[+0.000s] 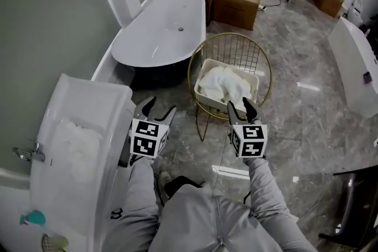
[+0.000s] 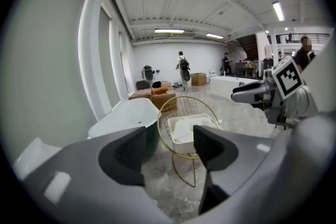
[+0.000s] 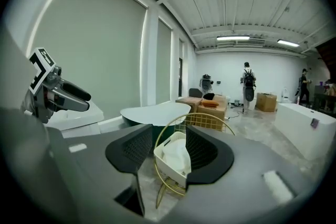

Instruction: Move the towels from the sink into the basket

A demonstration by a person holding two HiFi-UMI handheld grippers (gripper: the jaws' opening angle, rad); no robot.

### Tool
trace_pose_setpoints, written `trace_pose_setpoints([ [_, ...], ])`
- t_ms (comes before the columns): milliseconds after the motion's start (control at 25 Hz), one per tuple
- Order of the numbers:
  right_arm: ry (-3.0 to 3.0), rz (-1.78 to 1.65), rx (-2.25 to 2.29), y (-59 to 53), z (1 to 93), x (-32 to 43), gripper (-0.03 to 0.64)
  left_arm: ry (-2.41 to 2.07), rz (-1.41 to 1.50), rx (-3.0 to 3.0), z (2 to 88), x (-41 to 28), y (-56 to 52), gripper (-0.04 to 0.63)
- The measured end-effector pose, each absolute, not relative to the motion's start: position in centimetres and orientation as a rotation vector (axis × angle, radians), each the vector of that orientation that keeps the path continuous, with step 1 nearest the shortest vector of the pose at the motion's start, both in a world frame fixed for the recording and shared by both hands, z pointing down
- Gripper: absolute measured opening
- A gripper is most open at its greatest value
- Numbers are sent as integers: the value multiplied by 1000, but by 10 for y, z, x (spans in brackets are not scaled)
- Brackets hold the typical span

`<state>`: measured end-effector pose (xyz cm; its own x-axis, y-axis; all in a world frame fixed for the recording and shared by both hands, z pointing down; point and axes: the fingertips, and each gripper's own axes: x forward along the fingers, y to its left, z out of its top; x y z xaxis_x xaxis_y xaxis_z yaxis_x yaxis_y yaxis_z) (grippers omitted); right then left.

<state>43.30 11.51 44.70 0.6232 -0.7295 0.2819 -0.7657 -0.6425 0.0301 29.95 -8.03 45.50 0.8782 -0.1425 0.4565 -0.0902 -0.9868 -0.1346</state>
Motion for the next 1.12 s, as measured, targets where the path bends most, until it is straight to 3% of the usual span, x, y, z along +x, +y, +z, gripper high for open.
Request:
trace_pose_setpoints([
  [440, -1617, 283, 2488, -46, 425, 337, 179, 691, -648, -2985, 433, 136, -201, 314],
  [1120, -2034, 255, 1793, -283, 459, 73, 181, 1190, -845, -2938, 489, -129, -337, 316],
])
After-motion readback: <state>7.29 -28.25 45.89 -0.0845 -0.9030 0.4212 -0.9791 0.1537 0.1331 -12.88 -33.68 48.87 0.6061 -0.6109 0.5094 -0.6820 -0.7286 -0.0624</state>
